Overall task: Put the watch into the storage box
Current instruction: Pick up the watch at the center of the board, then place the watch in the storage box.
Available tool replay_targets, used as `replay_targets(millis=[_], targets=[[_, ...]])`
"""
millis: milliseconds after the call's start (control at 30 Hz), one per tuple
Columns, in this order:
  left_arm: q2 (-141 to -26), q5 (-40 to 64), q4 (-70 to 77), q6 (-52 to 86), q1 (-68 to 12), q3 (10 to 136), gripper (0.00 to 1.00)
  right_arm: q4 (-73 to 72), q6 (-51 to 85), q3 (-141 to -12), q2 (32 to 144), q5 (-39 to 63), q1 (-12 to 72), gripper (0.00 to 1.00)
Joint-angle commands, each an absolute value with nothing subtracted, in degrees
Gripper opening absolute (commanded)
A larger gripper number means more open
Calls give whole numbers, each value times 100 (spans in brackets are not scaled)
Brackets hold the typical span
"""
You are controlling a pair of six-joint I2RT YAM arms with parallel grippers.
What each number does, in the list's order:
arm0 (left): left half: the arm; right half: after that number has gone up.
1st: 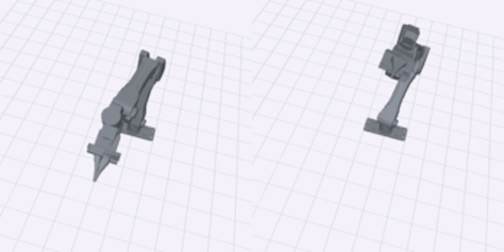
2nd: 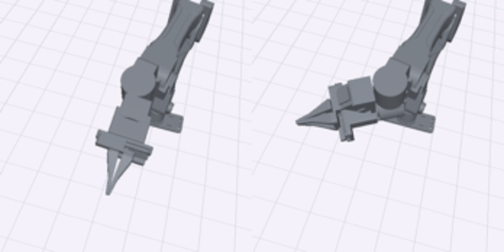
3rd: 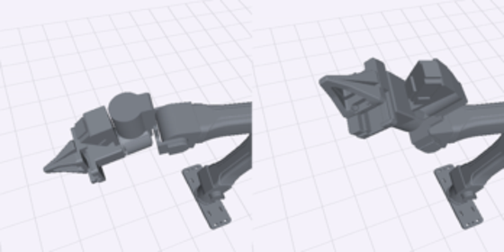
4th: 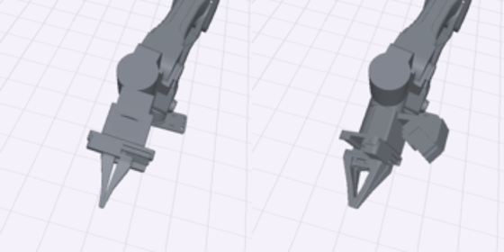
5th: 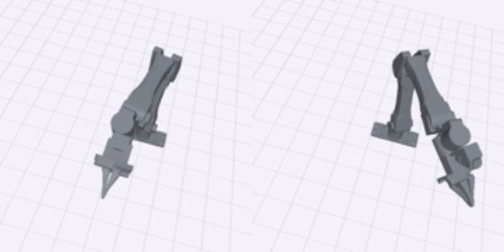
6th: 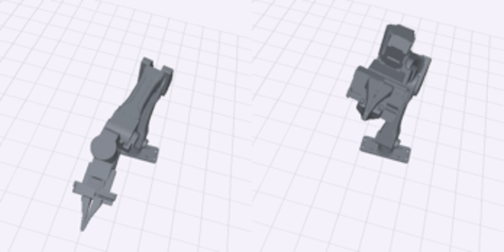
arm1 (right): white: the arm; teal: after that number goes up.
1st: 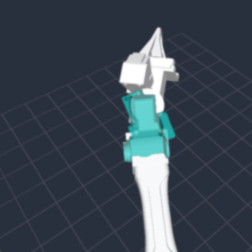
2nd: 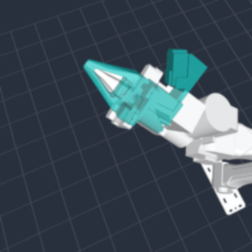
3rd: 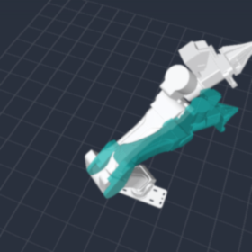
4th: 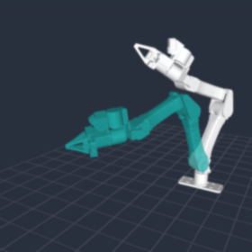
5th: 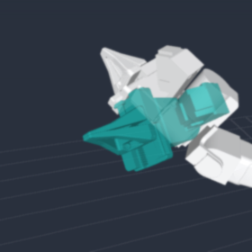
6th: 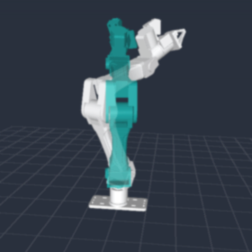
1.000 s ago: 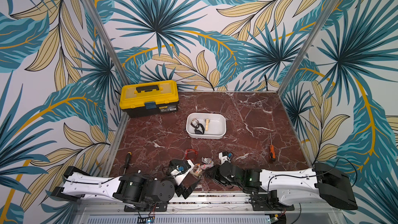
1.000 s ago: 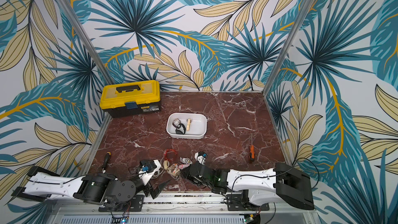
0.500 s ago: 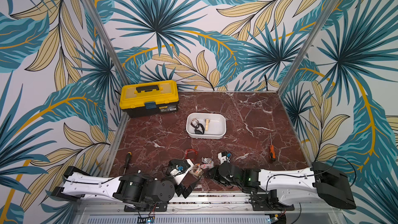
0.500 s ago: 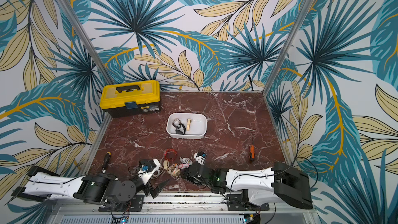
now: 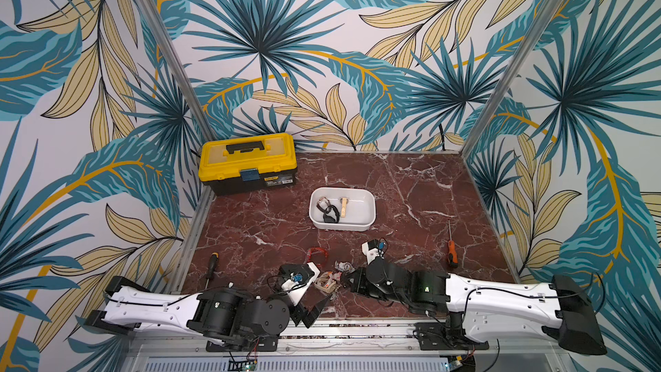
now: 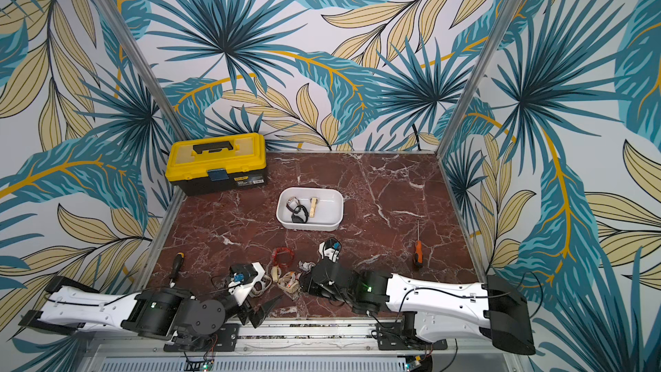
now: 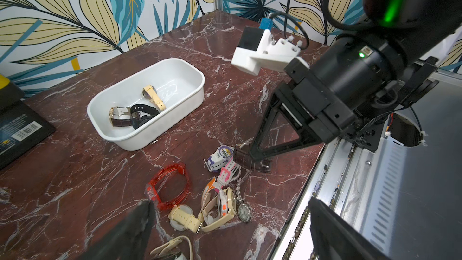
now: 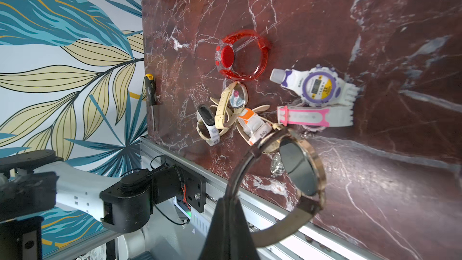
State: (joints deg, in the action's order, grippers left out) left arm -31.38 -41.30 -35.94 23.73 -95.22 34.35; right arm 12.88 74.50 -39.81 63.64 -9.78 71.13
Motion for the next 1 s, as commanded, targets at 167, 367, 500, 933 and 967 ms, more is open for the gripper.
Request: replay_targets(millis=[167,367,500,933,967], targets=[[-2990,-4342,-3618,2410,-9542,3358,99,3029,6333,-5037,6451,-1296,6951,0],[-2918,-4390,-3639,2443,-9544,3314,99,3636,5600,-5700,6707,-1299,6470,0],[-2909,-4402,-3603,2417,-9545,3287,99,3925,4923,-6275,7058,-1200,5951,0],[-2794,-4522,-3595,2395,-9545,3270,99,4379,2902,-8580,9357,-869,4354,0],[-2778,-4530,-3582,2382,-9539,3270,100,4390,2786,-8748,9562,-871,4282,0]])
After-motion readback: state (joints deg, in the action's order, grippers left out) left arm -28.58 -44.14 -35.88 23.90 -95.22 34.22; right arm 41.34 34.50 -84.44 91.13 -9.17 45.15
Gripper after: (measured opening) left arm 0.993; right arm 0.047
